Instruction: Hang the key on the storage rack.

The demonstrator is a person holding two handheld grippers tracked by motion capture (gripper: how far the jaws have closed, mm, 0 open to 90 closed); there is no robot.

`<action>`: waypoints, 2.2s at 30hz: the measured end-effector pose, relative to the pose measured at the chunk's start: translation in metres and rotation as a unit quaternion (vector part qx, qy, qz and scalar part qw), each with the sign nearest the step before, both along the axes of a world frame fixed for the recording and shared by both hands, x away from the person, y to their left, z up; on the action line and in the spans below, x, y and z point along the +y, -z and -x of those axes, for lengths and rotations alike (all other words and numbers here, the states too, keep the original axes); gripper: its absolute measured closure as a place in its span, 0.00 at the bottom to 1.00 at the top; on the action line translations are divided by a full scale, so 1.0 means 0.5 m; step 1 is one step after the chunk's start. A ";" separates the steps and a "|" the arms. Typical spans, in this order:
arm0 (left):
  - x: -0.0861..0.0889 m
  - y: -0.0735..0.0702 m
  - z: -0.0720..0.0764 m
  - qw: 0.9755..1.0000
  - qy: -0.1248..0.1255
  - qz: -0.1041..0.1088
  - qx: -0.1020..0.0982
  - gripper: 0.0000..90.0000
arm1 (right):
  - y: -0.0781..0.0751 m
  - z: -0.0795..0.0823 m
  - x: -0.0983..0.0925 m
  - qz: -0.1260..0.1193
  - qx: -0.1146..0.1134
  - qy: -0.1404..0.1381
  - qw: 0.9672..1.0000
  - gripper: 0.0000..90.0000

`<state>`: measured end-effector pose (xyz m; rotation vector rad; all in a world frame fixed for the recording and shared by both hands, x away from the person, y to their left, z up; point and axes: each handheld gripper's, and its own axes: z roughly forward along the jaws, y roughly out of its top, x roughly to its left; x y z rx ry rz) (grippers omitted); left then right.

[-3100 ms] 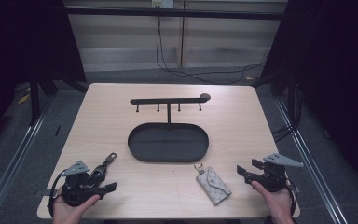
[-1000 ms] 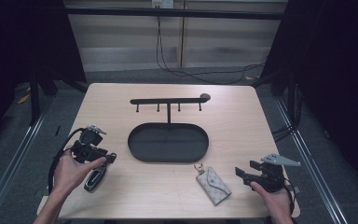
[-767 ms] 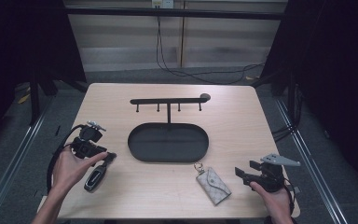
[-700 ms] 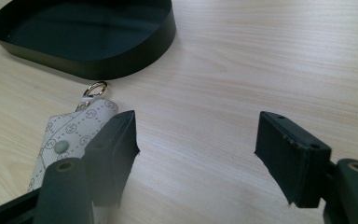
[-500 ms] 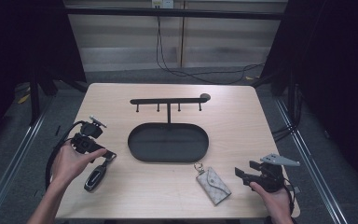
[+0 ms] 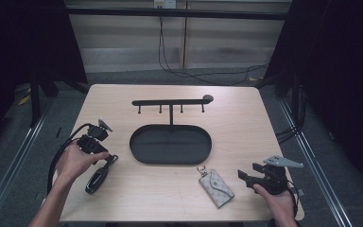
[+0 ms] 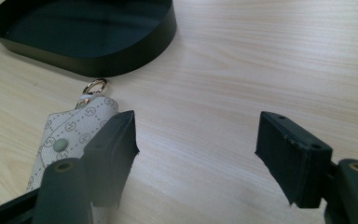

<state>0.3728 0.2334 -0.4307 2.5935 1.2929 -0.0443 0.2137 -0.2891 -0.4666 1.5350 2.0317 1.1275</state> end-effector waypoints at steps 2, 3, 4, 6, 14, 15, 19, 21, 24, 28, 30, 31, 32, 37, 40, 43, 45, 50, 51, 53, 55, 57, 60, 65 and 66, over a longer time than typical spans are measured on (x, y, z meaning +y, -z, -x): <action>-0.004 0.004 -0.003 1.000 0.000 -0.005 0.006 0.67 | 0.000 0.000 0.000 0.001 -0.001 -0.002 1.000 0.32; -0.004 0.004 -0.003 1.000 0.000 -0.005 0.006 0.67 | 0.000 0.000 0.000 0.001 -0.001 -0.002 1.000 0.32; -0.007 0.011 -0.007 1.000 0.000 -0.011 0.011 0.66 | 0.000 0.000 0.000 0.001 -0.001 -0.001 1.000 0.32; -0.011 0.018 -0.011 1.000 -0.001 -0.016 0.017 0.63 | 0.000 0.000 0.000 0.001 -0.001 -0.001 1.000 0.32; -0.017 0.031 -0.016 0.999 0.000 -0.029 0.023 0.65 | 0.001 0.000 0.000 0.001 0.000 -0.002 1.000 0.32; -0.017 0.035 -0.017 0.999 0.001 -0.030 0.026 0.65 | 0.001 0.000 0.000 0.001 0.000 -0.002 1.000 0.32; -0.018 0.042 -0.020 0.999 0.001 -0.032 0.032 0.65 | 0.000 0.000 0.000 0.001 0.000 -0.001 1.000 0.32; -0.020 0.050 -0.022 0.999 -0.003 -0.041 0.036 0.65 | 0.000 0.001 0.000 0.001 0.000 -0.001 1.000 0.32; -0.024 0.058 -0.019 0.998 0.002 -0.043 0.034 0.66 | 0.001 0.000 0.000 0.001 0.001 -0.001 1.000 0.32; -0.025 0.065 -0.020 0.998 0.001 -0.047 0.037 0.67 | 0.001 0.000 0.001 0.001 0.001 -0.002 1.000 0.32; -0.028 0.067 -0.020 0.998 0.003 -0.051 0.037 0.68 | 0.001 0.000 0.001 0.001 0.000 -0.003 1.000 0.32; -0.029 0.068 -0.020 0.998 0.002 -0.051 0.037 0.68 | 0.001 0.000 0.001 0.000 0.000 -0.002 1.000 0.32; -0.030 0.069 -0.020 0.998 0.005 -0.053 0.037 0.68 | 0.001 0.000 0.001 0.001 0.000 -0.003 1.000 0.32; -0.035 0.069 -0.018 0.997 0.003 -0.069 0.028 0.72 | 0.001 0.000 0.001 0.000 0.000 -0.003 1.000 0.32; -0.039 0.070 -0.016 0.997 0.015 -0.077 0.019 0.74 | 0.001 0.000 0.001 0.000 -0.001 -0.005 1.000 0.32; -0.039 0.070 -0.016 0.997 0.010 -0.076 0.022 0.77 | 0.001 0.000 0.001 0.002 0.000 -0.008 1.000 0.32; -0.038 0.069 -0.018 0.997 0.012 -0.078 0.021 0.78 | 0.001 0.000 0.002 0.002 0.000 -0.009 1.000 0.32; -0.041 0.069 -0.022 0.996 0.002 -0.086 0.023 0.78 | 0.002 -0.001 0.003 0.003 0.001 -0.008 1.000 0.32; -0.042 0.069 -0.023 0.996 0.000 -0.086 0.024 0.79 | 0.002 -0.001 0.003 0.003 0.001 -0.010 1.000 0.32; -0.040 0.068 -0.024 0.996 0.005 -0.086 0.026 0.79 | 0.002 -0.001 0.003 0.003 0.001 -0.010 1.000 0.32; -0.039 0.068 -0.023 0.996 0.000 -0.084 0.030 0.79 | 0.002 -0.001 0.003 0.003 0.002 -0.009 1.000 0.32; -0.038 0.067 -0.023 0.996 0.003 -0.078 0.033 0.79 | 0.002 -0.002 0.003 0.004 0.001 -0.009 1.000 0.32; -0.035 0.057 -0.021 0.998 -0.006 -0.063 0.030 0.79 | 0.003 -0.003 0.004 0.006 0.004 -0.009 1.000 0.32; -0.039 0.041 -0.017 0.998 0.003 -0.052 0.023 0.79 | 0.003 -0.002 0.003 0.004 0.004 -0.007 1.000 0.32; -0.038 0.038 -0.017 0.999 0.002 -0.049 0.022 0.79 | 0.003 -0.002 0.003 0.004 0.004 -0.008 1.000 0.32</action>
